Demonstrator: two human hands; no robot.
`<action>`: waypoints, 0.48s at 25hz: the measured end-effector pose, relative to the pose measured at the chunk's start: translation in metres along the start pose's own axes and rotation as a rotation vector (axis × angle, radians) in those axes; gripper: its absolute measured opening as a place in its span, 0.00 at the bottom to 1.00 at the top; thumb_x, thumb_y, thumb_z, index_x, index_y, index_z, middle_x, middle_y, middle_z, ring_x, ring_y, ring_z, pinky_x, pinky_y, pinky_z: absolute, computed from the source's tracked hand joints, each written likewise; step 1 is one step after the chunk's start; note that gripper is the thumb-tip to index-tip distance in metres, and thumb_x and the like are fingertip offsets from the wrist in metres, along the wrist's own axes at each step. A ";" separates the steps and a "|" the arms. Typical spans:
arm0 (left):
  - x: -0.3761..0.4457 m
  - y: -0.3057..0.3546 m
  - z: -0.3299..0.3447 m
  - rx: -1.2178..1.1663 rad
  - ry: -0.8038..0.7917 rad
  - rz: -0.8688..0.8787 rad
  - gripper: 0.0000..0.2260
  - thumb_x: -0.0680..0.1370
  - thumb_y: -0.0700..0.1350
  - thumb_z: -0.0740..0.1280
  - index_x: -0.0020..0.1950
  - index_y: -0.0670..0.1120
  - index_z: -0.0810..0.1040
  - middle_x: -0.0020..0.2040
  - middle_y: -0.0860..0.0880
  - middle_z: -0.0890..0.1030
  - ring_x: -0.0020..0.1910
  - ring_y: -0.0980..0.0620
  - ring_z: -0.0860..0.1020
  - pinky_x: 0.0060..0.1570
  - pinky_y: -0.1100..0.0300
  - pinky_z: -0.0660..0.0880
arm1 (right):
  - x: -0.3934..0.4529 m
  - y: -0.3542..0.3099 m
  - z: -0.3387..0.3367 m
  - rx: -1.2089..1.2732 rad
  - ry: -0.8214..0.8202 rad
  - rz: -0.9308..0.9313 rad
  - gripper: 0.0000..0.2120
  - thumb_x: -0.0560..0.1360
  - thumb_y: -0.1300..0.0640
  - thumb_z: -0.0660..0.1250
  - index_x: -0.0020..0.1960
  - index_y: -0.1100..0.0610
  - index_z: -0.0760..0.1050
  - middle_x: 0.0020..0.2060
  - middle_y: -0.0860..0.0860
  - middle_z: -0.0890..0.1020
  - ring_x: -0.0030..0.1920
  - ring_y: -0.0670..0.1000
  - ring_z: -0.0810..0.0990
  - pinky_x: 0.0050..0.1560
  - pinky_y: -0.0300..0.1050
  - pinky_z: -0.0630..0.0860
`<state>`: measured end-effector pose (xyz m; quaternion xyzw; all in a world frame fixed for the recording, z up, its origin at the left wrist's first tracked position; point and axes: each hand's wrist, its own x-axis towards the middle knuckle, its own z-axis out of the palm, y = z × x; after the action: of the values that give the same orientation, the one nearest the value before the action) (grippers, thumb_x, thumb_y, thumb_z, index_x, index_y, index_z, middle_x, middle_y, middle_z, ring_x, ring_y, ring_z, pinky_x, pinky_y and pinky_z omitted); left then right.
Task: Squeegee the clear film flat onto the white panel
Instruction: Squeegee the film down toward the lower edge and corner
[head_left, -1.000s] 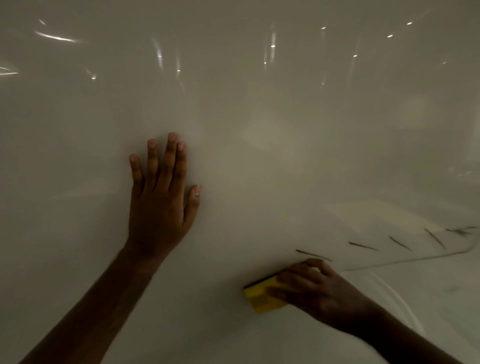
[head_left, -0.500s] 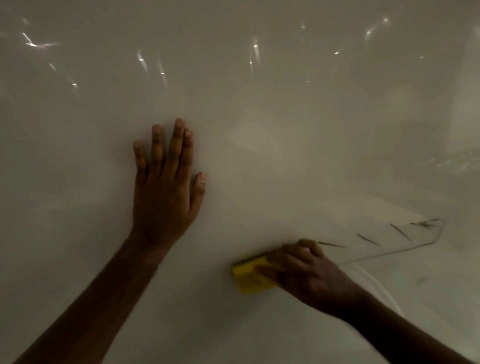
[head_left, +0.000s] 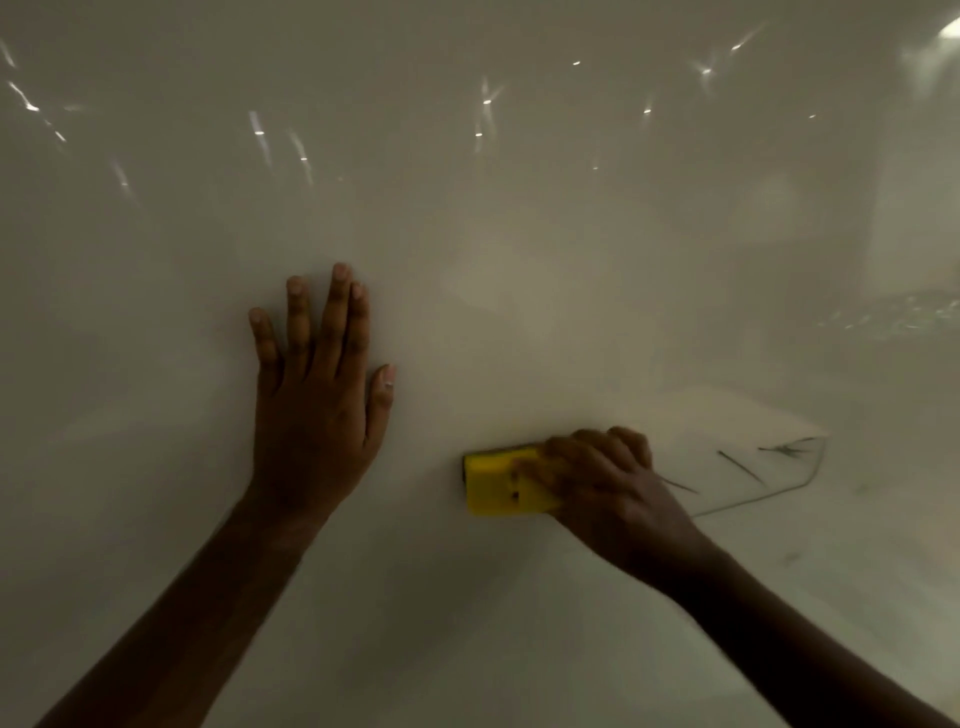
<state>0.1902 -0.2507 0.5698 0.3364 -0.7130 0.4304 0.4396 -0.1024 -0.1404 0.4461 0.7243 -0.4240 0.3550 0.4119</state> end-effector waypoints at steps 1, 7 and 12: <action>0.001 0.004 0.000 0.001 0.001 0.000 0.31 0.89 0.53 0.52 0.88 0.40 0.47 0.88 0.40 0.50 0.86 0.32 0.49 0.84 0.32 0.43 | -0.019 -0.003 0.004 0.000 -0.052 -0.066 0.22 0.83 0.49 0.69 0.76 0.44 0.73 0.68 0.48 0.79 0.65 0.55 0.78 0.61 0.54 0.70; 0.003 0.015 0.000 -0.008 -0.002 -0.012 0.32 0.88 0.52 0.55 0.88 0.38 0.51 0.88 0.38 0.53 0.86 0.30 0.51 0.84 0.33 0.43 | -0.102 0.035 -0.014 -0.077 -0.223 -0.146 0.23 0.84 0.51 0.67 0.77 0.42 0.69 0.67 0.48 0.79 0.64 0.54 0.80 0.63 0.54 0.72; 0.005 0.027 0.000 0.005 -0.002 -0.030 0.33 0.88 0.53 0.55 0.87 0.37 0.51 0.88 0.37 0.52 0.85 0.29 0.51 0.84 0.33 0.42 | -0.038 0.068 -0.040 -0.019 -0.025 0.123 0.21 0.84 0.45 0.64 0.76 0.44 0.69 0.66 0.52 0.79 0.64 0.58 0.78 0.62 0.55 0.68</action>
<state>0.1651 -0.2406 0.5659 0.3489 -0.7072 0.4252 0.4442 -0.1857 -0.1130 0.4497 0.6973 -0.4763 0.3664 0.3907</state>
